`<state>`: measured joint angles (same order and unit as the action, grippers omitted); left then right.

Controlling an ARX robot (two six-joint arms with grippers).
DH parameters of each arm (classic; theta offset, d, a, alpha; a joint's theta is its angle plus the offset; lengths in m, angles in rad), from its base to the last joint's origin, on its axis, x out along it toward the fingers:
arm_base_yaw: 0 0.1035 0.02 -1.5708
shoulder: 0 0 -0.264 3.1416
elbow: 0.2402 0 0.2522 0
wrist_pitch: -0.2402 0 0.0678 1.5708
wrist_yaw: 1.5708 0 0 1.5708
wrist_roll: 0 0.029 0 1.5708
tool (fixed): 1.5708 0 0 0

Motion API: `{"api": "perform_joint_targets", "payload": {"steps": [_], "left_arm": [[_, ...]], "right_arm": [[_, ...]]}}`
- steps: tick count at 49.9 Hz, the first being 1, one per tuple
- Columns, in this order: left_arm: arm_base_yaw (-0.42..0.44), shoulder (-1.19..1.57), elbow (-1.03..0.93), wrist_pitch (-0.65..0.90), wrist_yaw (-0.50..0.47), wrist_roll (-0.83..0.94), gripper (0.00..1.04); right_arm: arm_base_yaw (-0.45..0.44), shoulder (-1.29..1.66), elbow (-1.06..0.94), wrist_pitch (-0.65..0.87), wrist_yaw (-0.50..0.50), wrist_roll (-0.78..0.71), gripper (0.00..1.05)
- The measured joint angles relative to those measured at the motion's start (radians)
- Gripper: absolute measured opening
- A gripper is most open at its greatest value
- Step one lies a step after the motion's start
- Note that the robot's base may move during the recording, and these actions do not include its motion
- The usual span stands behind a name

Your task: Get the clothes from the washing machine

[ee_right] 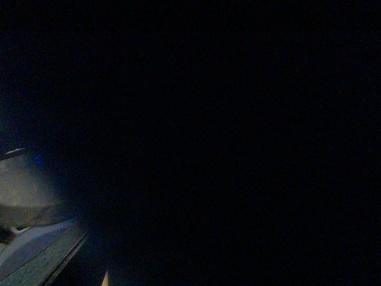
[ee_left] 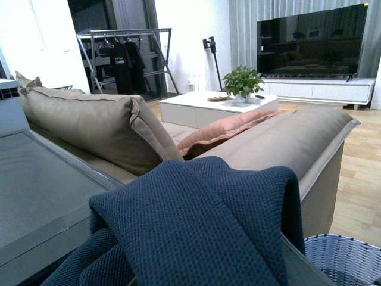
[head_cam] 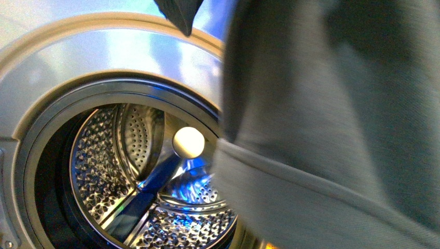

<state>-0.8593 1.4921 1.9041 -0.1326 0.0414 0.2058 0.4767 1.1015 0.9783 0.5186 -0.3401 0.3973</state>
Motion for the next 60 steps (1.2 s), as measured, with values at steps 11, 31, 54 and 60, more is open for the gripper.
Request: {"api": "perform_joint_targets", "payload": {"steps": [11,31,54,60], "left_arm": [[0.0,0.0,0.0,0.0,-0.005,0.0,0.13],[0.001,0.0,0.0,0.0,-0.005,0.0,0.13],[-0.001,0.0,0.011,0.0,0.006,-0.002,0.87],[-0.001,0.0,0.011,0.0,0.005,-0.001,1.0]], "right_arm": [[0.006,0.047,0.032,0.0,0.08,-0.027,0.97],[-0.033,0.091,0.058,0.023,0.192,-0.032,0.6],[-0.437,-0.151,-0.057,0.057,0.002,0.08,0.07],[-0.58,-0.164,-0.034,0.061,-0.077,0.133,0.07]]}}
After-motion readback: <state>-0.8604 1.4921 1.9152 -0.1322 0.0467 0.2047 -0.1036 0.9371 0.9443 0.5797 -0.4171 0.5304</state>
